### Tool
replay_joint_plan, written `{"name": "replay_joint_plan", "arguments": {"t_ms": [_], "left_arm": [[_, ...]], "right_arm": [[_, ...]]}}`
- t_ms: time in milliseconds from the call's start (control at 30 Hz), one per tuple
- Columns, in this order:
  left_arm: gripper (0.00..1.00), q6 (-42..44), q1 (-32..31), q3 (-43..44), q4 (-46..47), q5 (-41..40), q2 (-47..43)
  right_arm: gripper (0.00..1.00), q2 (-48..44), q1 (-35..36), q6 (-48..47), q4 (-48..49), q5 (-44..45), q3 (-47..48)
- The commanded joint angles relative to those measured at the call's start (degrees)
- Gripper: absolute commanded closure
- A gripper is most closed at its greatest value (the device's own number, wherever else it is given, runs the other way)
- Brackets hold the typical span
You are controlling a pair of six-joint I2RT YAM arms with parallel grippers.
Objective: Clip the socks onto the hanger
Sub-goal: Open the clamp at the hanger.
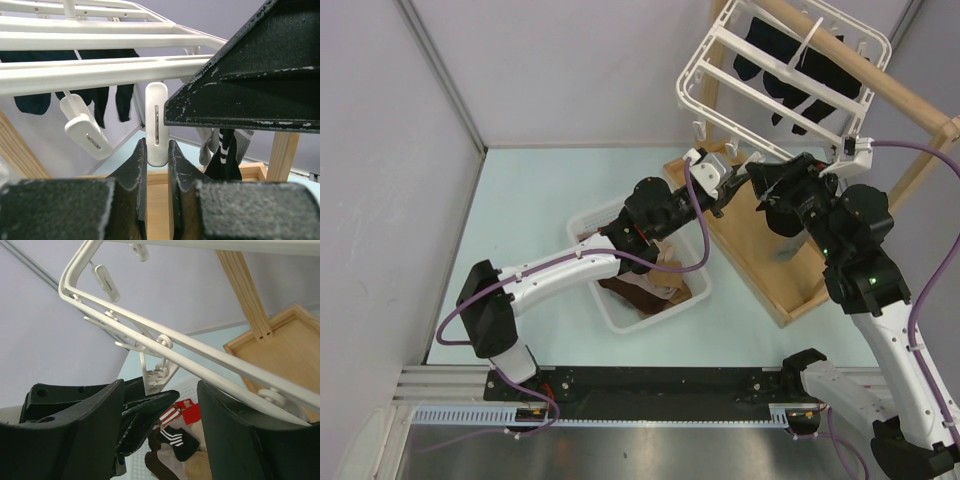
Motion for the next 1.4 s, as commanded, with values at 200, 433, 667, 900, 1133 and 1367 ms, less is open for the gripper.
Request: {"name": "replay_joint_plan", "arguments": {"t_ms": [200, 433, 667, 900, 1133, 1367], "left_arm": [[1.0, -3.4, -0.4, 0.5, 1.9, 4.1, -1.2], [1.0, -3.4, -1.1, 0.1, 2.1, 5.3, -1.0], [0.99, -2.8, -1.3, -0.1, 1.7, 5.7, -1.0], [1.0, -0.1, -1.5, -0.8, 0.7, 6.7, -0.9], [0.77, 0.0, -1.5, -1.6, 0.8, 6.3, -1.0], [0.36, 1.3, -1.5, -5.5, 0.7, 3.7, -4.7]], "right_arm": [[0.35, 2.4, -0.9, 2.6, 6.5, 0.9, 0.5], [0.39, 3.1, -0.9, 3.6, 8.9, 3.1, 0.5], [0.44, 3.2, -1.0, 3.3, 9.5, 3.7, 0.5], [0.54, 3.1, -0.9, 2.0, 8.3, 3.1, 0.5], [0.75, 2.5, -0.9, 0.4, 7.4, 2.4, 0.5], [0.9, 2.3, -0.8, -0.3, 6.6, 2.4, 0.5]]}}
